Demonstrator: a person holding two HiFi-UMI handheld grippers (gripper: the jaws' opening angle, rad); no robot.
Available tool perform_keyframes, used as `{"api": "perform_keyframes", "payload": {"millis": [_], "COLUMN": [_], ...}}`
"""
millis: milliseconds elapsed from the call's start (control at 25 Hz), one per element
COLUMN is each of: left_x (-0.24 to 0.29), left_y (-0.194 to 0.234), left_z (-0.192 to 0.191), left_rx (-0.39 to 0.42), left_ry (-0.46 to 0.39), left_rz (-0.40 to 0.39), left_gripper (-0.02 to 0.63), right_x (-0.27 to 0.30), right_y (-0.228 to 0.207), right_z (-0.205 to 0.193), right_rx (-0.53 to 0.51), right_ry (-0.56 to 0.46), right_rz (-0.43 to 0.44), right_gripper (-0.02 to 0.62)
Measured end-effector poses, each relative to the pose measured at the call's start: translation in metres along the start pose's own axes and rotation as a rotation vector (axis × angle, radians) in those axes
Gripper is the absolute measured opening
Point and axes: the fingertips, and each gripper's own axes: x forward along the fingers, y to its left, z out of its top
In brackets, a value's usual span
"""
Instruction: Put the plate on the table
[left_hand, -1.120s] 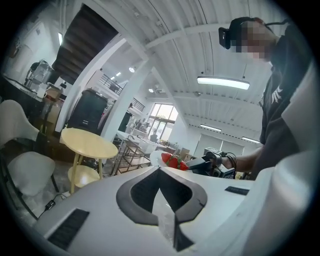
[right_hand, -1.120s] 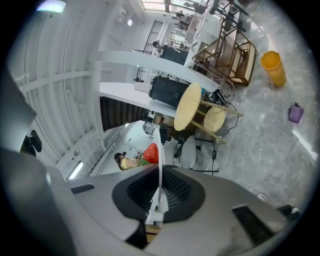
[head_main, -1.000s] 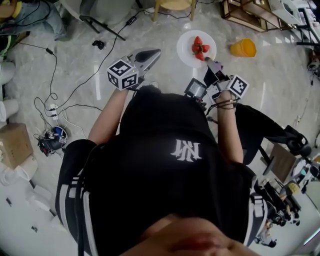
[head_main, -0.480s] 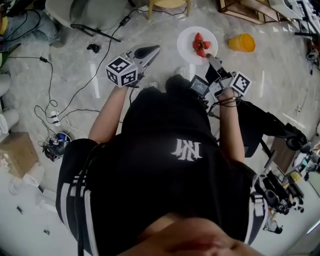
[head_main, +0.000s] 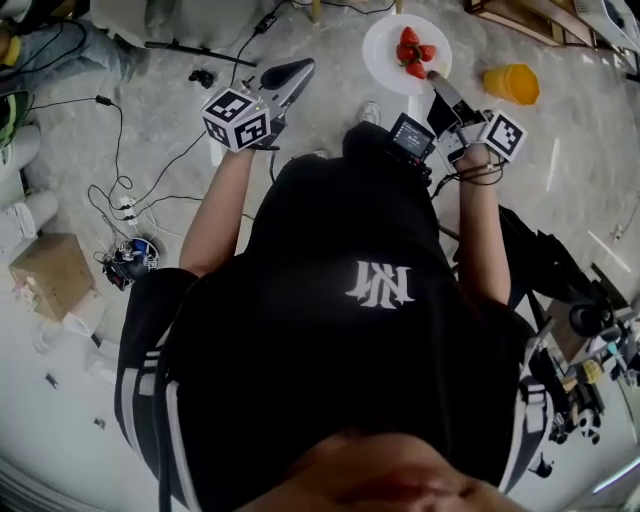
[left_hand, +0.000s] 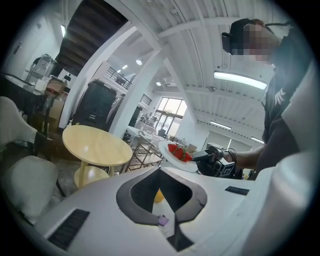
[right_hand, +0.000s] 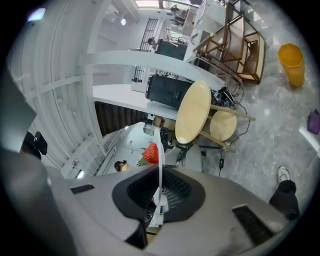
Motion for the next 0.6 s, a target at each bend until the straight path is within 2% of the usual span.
{"api": "perform_keyframes", "payload": {"millis": [160,360,600], "left_x": [0.012,0.022,0.049], "left_y": [-0.007,-0.019,0.002], "left_z": [0.027,0.034,0.067], "left_rx": [0.032,0.075,0.087], "left_ry": [-0.023,-0.033,-0.036], "left_rz": [0.032,0.051,0.126], "left_gripper": [0.01,0.01,0.01], "right_x": [0.009,0.011,0.02], "right_y": [0.009,0.006,-0.009], "right_z": [0.019,0.03,0.085], "right_rx": [-0.011,-0.042,-0.027], "right_ry": [0.037,0.066,0.065], "right_rz": [0.051,0.101,0.123], "right_gripper": [0.014,0.014,0.014]}}
